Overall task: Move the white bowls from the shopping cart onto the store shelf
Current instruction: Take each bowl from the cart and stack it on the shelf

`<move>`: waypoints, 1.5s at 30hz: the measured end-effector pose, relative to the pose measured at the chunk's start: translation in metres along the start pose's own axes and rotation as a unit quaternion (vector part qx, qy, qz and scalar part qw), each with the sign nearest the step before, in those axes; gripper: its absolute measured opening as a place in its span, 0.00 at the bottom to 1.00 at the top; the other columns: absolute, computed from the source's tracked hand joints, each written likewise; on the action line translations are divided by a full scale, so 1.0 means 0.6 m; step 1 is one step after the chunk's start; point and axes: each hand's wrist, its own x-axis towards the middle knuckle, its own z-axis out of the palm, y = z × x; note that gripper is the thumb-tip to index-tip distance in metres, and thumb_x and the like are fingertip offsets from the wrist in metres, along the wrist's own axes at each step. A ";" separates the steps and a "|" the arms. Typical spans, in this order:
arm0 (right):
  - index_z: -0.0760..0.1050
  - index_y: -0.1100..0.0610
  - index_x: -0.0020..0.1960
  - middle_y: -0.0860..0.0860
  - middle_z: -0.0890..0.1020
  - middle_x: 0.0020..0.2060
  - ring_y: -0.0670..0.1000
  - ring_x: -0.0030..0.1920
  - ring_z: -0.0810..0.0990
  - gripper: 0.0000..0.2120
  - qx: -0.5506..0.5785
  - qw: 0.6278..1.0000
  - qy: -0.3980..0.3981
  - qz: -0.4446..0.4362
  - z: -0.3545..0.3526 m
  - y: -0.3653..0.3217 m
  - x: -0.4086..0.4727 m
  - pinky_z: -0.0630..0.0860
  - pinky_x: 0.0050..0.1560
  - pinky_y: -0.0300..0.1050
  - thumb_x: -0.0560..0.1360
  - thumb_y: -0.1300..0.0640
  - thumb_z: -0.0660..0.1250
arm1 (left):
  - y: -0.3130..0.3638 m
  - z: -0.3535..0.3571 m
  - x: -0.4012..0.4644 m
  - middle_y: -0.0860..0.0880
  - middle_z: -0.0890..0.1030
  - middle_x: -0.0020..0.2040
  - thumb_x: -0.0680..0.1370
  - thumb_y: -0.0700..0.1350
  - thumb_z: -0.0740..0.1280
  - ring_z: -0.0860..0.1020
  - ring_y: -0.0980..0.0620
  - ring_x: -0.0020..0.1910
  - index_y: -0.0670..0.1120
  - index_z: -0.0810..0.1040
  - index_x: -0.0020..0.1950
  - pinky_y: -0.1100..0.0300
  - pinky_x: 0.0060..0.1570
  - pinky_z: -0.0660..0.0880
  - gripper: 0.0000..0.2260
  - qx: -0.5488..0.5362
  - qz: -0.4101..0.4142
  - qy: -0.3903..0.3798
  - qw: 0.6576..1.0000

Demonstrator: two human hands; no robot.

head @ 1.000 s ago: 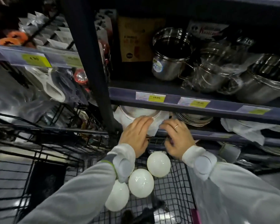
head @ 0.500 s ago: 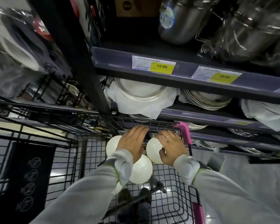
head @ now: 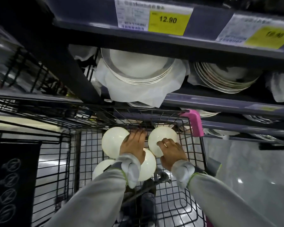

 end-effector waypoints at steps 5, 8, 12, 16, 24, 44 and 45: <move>0.62 0.53 0.67 0.53 0.69 0.66 0.55 0.67 0.65 0.24 0.013 0.999 -0.034 0.017 0.030 0.007 0.018 0.64 0.68 0.50 0.71 0.57 0.61 | -0.003 0.021 0.020 0.51 0.54 0.77 0.75 0.44 0.62 0.52 0.52 0.76 0.48 0.50 0.76 0.57 0.73 0.57 0.32 -0.024 -0.015 -0.026 0.999; 0.62 0.54 0.67 0.53 0.69 0.66 0.55 0.67 0.66 0.23 0.016 0.998 -0.055 0.022 0.038 0.008 0.027 0.64 0.68 0.49 0.72 0.55 0.60 | -0.006 0.032 0.028 0.52 0.55 0.77 0.74 0.43 0.62 0.53 0.52 0.76 0.48 0.51 0.76 0.57 0.73 0.59 0.32 -0.040 -0.018 -0.031 0.999; 0.62 0.55 0.67 0.53 0.70 0.66 0.55 0.67 0.67 0.24 0.006 0.996 -0.077 0.032 0.052 0.011 0.036 0.62 0.69 0.48 0.73 0.54 0.62 | -0.009 0.043 0.031 0.51 0.57 0.76 0.74 0.43 0.61 0.54 0.52 0.76 0.48 0.52 0.75 0.58 0.72 0.59 0.31 -0.041 -0.013 -0.039 0.998; 0.65 0.56 0.65 0.54 0.74 0.64 0.57 0.65 0.71 0.19 -0.013 0.994 -0.094 0.049 0.066 0.015 0.051 0.66 0.66 0.50 0.74 0.57 0.60 | -0.012 0.051 0.032 0.51 0.58 0.76 0.74 0.43 0.61 0.55 0.52 0.75 0.47 0.54 0.75 0.59 0.70 0.59 0.30 -0.031 -0.003 -0.035 0.999; 0.70 0.56 0.59 0.54 0.78 0.59 0.57 0.60 0.75 0.12 -0.032 0.992 -0.112 0.056 0.078 0.023 0.067 0.73 0.62 0.50 0.76 0.57 0.59 | -0.017 0.049 0.039 0.50 0.59 0.76 0.74 0.42 0.61 0.56 0.52 0.75 0.46 0.55 0.75 0.59 0.70 0.60 0.30 -0.026 0.008 -0.033 0.999; 0.67 0.52 0.65 0.56 0.80 0.55 0.59 0.57 0.78 0.17 -0.018 0.996 -0.084 0.037 0.023 0.021 0.042 0.77 0.57 0.52 0.76 0.58 0.58 | -0.014 0.031 0.029 0.50 0.57 0.76 0.75 0.45 0.61 0.55 0.51 0.75 0.47 0.51 0.76 0.58 0.71 0.59 0.32 -0.001 0.008 -0.060 0.998; 0.67 0.52 0.65 0.55 0.80 0.55 0.59 0.57 0.77 0.17 -0.008 0.997 -0.069 0.043 0.019 0.020 0.041 0.76 0.57 0.52 0.76 0.58 0.58 | -0.012 0.028 0.029 0.51 0.56 0.76 0.75 0.45 0.61 0.54 0.51 0.76 0.47 0.50 0.76 0.58 0.71 0.59 0.32 -0.001 0.009 -0.063 0.998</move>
